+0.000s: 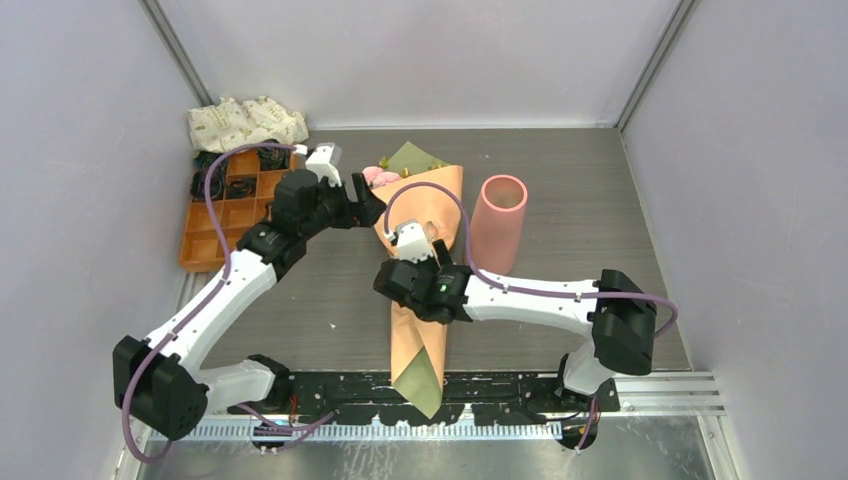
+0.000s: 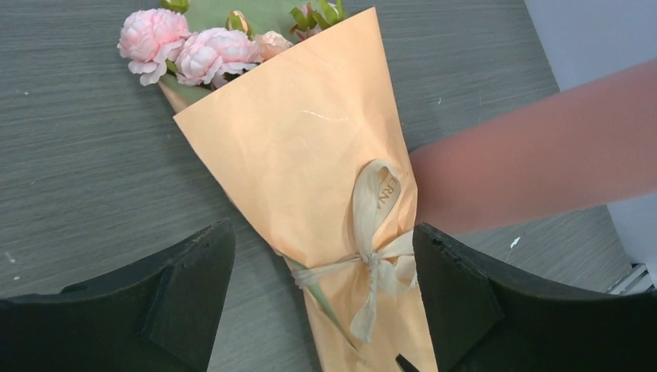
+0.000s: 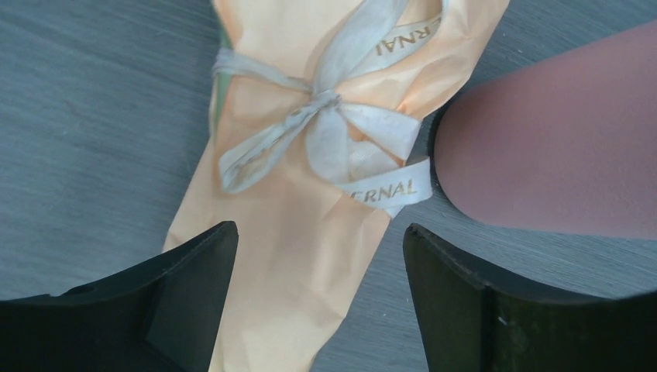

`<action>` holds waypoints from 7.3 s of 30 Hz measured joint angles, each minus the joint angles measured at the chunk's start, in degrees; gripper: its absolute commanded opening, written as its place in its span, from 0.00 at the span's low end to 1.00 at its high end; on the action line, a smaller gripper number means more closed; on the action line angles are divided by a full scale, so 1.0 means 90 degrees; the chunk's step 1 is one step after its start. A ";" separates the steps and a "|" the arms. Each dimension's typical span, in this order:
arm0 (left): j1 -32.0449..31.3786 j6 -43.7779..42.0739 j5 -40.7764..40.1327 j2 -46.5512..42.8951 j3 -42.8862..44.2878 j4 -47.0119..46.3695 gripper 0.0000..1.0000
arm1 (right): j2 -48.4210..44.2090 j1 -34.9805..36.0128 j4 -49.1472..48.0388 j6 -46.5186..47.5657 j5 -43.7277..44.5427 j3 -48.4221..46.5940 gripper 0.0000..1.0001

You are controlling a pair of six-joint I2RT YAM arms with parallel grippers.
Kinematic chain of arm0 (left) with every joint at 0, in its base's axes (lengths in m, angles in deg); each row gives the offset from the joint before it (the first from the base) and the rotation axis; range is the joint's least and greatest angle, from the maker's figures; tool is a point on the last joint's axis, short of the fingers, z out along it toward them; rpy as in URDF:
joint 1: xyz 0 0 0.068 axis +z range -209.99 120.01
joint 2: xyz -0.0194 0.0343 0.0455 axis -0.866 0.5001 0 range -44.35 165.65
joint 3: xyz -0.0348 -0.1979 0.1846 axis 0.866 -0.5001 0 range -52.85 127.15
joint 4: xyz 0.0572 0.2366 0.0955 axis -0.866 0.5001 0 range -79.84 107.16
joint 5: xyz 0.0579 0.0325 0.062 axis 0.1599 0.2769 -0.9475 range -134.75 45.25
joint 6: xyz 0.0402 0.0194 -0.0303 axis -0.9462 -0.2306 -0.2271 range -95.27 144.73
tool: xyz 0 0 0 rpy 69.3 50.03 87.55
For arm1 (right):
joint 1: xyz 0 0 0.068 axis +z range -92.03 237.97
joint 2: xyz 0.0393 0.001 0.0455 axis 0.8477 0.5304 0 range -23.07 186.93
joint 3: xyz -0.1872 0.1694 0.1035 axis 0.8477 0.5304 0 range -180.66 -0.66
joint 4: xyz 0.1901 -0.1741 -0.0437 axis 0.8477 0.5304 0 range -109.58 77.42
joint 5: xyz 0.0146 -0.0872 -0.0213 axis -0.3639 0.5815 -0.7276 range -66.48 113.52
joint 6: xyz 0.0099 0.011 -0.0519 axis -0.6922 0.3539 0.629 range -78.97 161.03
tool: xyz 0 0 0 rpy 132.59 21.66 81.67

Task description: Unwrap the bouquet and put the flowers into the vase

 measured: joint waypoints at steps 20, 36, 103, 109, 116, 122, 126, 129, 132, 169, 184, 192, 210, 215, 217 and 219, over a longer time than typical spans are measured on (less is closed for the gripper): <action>0.0000 0.0226 0.0321 0.1205 0.0000 -0.0918 0.70 | 0.0646 -0.1015 -0.0874 0.0313 -0.0930 0.0330 0.59; -0.0032 0.0413 0.0483 0.1515 -0.0075 -0.1430 0.65 | 0.0733 -0.1285 -0.0923 0.0459 -0.0945 0.0321 0.01; -0.0559 0.0525 -0.0117 0.3803 -0.0080 -0.1926 0.45 | -0.4010 0.0328 0.5200 -0.2960 0.1817 -0.1163 0.53; -0.0559 0.0486 -0.0214 0.3259 -0.0080 -0.1501 0.45 | -0.3638 0.0328 0.5508 -0.3245 0.1661 -0.0945 0.53; -0.0559 0.0486 -0.0236 0.3186 -0.0080 -0.1392 0.45 | -0.2548 0.0510 0.3643 -0.2166 0.0789 -0.0529 0.48; -0.0559 0.0515 -0.0211 0.3186 -0.0080 -0.1365 0.45 | -0.1683 0.0559 0.2072 -0.1443 0.0034 -0.0022 0.46; -0.0559 0.0571 -0.0097 0.3072 -0.0117 -0.1333 0.46 | -0.1554 0.0498 0.1615 -0.1226 0.0056 -0.0022 0.45; -0.0600 0.0648 -0.0015 0.2708 -0.0165 -0.1205 0.46 | -0.1610 0.0131 0.1292 -0.1115 -0.0063 0.0075 0.44; -0.0675 0.0702 -0.0010 0.2278 -0.0168 -0.1163 0.47 | -0.1775 -0.0583 0.0818 -0.0959 -0.0430 0.0493 0.42; -0.0797 0.0704 -0.0063 0.2584 -0.0379 -0.1154 0.46 | -0.0005 -0.1938 -0.0976 -0.0051 -0.2013 0.0957 0.47; -0.0799 0.0707 -0.0015 0.3045 -0.0306 -0.1421 0.46 | -0.0423 -0.1557 -0.0945 -0.0350 -0.2341 0.1224 0.43; -0.0797 0.0704 -0.0010 0.3135 -0.0223 -0.1460 0.46 | -0.0301 -0.1464 -0.0780 -0.0423 -0.2232 0.1209 0.30; -0.0799 0.0760 0.0090 0.4044 0.0211 -0.1809 0.46 | -0.0644 -0.1324 0.0085 -0.0403 -0.1613 0.0636 0.01; -0.0797 0.0831 0.0160 0.4422 0.0410 -0.1999 0.45 | -0.1345 -0.0886 0.0559 -0.0418 -0.1443 0.0119 0.01; -0.0797 0.0869 0.0163 0.4561 0.0505 -0.2120 0.46 | -0.1596 -0.0716 0.0733 -0.0423 -0.1358 -0.0109 0.01; -0.0799 0.0894 0.0172 0.4685 0.0554 -0.2249 0.45 | -0.1787 -0.0585 0.0903 -0.0423 -0.1285 -0.0308 0.01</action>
